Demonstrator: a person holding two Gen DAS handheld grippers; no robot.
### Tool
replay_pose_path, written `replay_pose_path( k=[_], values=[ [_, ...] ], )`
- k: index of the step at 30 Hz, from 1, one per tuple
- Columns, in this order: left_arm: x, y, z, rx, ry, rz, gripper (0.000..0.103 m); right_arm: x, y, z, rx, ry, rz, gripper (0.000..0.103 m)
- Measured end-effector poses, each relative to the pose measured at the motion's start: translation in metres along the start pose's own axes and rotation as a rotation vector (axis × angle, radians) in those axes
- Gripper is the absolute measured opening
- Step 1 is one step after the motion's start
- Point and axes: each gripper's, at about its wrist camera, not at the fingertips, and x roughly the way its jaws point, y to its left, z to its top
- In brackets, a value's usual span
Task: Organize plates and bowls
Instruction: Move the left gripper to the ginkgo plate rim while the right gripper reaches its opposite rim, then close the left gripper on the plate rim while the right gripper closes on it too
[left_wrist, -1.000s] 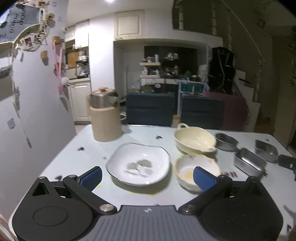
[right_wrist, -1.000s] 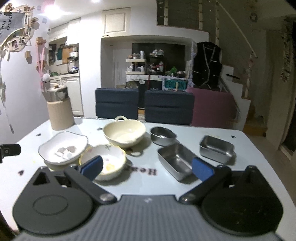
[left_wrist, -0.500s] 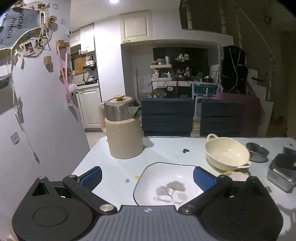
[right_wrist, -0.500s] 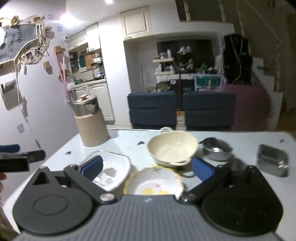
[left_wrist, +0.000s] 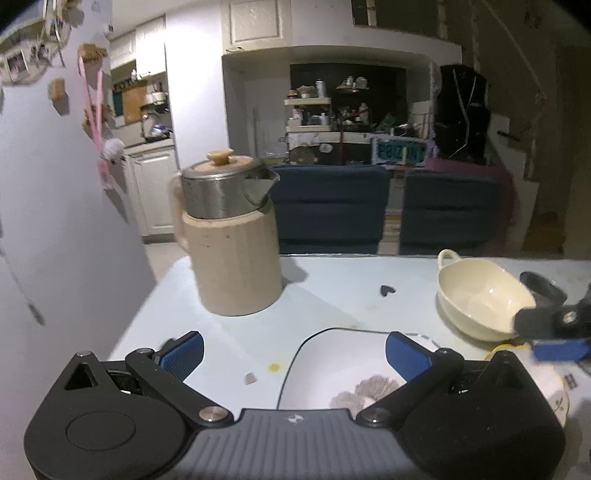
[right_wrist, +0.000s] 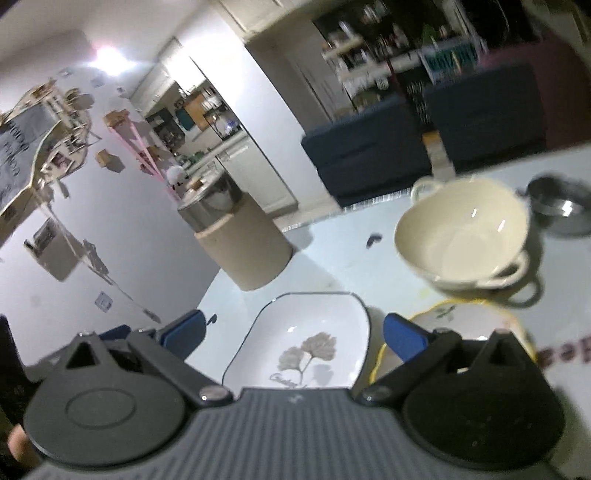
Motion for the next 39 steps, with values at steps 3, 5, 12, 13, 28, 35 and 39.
replay_pose_path(
  k=[3,5,12,13,28,35,39],
  values=[
    [0.022,0.009,-0.002,-0.017,0.037,-0.041,0.103,0.024,-0.013,0.0,0.107,0.071,0.018,0.095],
    [0.038,0.014,-0.005,-0.024,0.064,-0.052,0.103,0.041,-0.017,0.001,0.155,0.115,-0.007,0.083],
    [0.085,0.04,-0.014,-0.123,0.198,-0.09,0.075,0.06,-0.022,-0.007,0.187,0.236,-0.07,0.052],
    [0.09,0.042,-0.016,-0.127,0.213,-0.091,0.068,0.062,-0.022,-0.007,0.18,0.252,-0.098,0.05],
    [0.118,0.041,-0.027,-0.107,0.333,-0.107,0.015,0.086,-0.017,-0.005,0.125,0.305,-0.234,0.024],
    [0.107,0.056,-0.033,-0.156,0.36,-0.099,0.016,0.106,-0.014,-0.003,0.105,0.333,-0.264,0.015],
    [0.104,0.068,-0.038,-0.226,0.357,-0.12,0.013,0.116,-0.011,-0.001,0.068,0.318,-0.271,0.014]
  ],
)
